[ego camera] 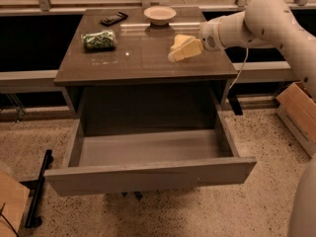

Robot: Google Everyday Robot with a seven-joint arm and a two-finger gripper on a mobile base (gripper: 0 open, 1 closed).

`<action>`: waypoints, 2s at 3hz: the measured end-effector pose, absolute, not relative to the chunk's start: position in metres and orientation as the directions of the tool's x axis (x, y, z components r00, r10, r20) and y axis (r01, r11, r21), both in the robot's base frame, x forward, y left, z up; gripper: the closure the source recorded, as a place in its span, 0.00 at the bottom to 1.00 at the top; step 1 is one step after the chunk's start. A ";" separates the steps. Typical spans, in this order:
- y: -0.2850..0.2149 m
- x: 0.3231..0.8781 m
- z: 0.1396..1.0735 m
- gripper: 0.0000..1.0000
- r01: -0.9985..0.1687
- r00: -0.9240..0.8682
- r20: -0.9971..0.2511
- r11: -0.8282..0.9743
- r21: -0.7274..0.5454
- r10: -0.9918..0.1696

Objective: Place sponge into top drawer

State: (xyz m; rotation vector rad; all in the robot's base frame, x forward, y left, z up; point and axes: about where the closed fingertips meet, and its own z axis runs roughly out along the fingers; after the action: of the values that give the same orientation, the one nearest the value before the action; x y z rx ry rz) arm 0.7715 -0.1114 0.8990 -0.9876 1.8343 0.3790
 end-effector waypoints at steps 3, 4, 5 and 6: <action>-0.123 0.853 0.857 0.00 -0.709 -0.264 -0.878 0.697 -0.104 -0.399; -0.123 0.862 0.844 0.18 -0.708 -0.289 -0.871 0.701 -0.085 -0.397; -0.124 0.866 0.836 0.41 -0.704 -0.310 -0.864 0.707 -0.073 -0.398; -0.125 0.865 0.834 0.73 -0.705 -0.315 -0.852 0.704 -0.085 -0.418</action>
Offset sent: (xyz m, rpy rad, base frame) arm 0.0953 -0.0259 -0.0327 0.0543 0.0208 -0.1192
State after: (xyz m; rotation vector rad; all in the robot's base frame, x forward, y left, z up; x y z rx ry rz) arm 0.8649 -0.1247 0.8337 -0.8649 1.9535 0.3762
